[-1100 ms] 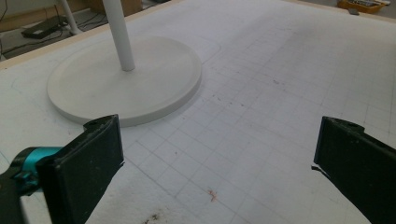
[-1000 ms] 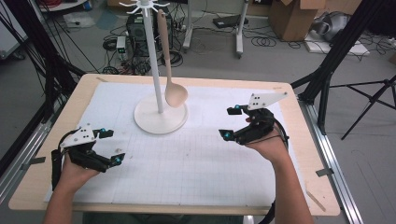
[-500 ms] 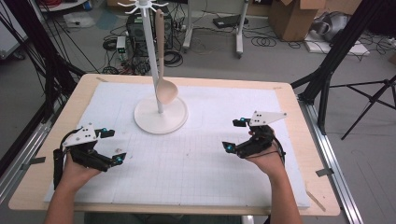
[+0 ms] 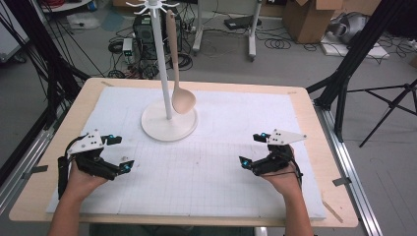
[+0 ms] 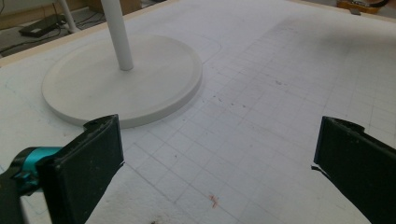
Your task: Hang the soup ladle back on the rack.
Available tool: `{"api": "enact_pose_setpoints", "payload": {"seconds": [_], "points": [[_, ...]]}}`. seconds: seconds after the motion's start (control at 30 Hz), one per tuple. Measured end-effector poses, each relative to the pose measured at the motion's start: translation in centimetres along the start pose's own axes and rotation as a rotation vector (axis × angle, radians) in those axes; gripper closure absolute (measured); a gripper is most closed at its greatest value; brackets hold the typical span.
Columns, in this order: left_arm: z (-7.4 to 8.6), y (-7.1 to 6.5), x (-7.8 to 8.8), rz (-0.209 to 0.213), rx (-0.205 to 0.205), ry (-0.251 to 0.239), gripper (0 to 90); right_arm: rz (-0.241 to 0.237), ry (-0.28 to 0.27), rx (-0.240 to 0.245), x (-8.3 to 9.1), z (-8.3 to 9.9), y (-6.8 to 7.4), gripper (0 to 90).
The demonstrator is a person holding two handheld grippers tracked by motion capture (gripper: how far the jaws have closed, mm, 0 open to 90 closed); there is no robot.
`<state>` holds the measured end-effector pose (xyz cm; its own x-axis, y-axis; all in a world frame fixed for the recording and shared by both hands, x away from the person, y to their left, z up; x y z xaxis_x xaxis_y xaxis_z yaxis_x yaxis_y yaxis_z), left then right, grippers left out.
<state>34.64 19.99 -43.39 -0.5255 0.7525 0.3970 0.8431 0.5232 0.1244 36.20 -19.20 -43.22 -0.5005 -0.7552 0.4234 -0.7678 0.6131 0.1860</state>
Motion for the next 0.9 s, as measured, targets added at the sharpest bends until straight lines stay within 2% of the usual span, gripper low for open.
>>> {"api": "enact_pose_setpoints", "payload": {"seconds": [0.17, 0.37, 0.63, 0.9], "points": [[-0.3, 0.1, -0.1, 0.0, 0.0, -0.011, 1.7, 0.008, 0.018, -0.022, -0.1, 1.2, -0.2, 0.1], [-0.2, 0.2, -0.4, 0.006, 0.002, -0.007, 1.7, 0.019, 0.028, -0.039, 0.0, 1.7, -0.5, 0.2], [0.0, 0.1, -0.4, 0.004, 0.003, -0.003, 1.7, 0.027, 0.029, -0.04, 0.0, 1.8, -0.6, 0.2], [-0.1, 0.0, -0.4, 0.008, 0.003, -0.004, 1.7, 0.025, 0.008, -0.045, 0.4, 1.6, -0.8, 0.2]]}}
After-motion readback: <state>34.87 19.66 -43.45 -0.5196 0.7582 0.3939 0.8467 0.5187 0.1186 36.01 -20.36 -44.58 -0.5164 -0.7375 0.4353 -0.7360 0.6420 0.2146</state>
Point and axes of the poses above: each handheld gripper's, and its own axes: x roughly backward along the jaws, z roughly out of its underside, y roughly to its left, the point moved 9 cm from there along -x, roughly forward along the jaws, and after that the axes turned 9 degrees about -x, right-handed, at the moved point
